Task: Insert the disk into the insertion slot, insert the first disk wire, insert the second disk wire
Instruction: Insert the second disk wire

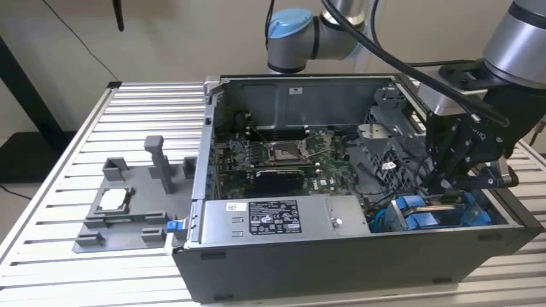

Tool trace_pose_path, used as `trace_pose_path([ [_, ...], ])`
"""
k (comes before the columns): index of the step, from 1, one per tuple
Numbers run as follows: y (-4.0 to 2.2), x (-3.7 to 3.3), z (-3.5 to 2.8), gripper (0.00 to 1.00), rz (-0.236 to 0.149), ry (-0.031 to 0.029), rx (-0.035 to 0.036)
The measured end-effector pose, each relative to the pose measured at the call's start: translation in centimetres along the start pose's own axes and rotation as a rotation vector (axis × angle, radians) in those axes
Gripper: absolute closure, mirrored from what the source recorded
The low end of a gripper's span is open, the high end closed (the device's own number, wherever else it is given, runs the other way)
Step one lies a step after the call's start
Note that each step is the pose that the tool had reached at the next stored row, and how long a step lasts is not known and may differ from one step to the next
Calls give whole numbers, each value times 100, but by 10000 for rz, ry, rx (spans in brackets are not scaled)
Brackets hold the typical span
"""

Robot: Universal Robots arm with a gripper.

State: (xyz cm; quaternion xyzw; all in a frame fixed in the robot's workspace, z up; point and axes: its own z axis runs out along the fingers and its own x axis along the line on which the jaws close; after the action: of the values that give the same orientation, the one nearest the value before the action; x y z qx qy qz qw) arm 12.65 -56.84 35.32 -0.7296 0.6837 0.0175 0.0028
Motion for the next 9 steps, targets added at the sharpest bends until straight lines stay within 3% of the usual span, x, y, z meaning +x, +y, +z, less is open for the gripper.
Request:
trace_pose_path([
  [2, -14, 9, 7, 84, 12, -10, -105],
  [5, -55, 19, 15, 84, 19, -23, -336],
  [6, -72, 21, 19, 84, 20, -37, -356],
  [9, -100, 25, 37, 84, 30, -166, -355],
])
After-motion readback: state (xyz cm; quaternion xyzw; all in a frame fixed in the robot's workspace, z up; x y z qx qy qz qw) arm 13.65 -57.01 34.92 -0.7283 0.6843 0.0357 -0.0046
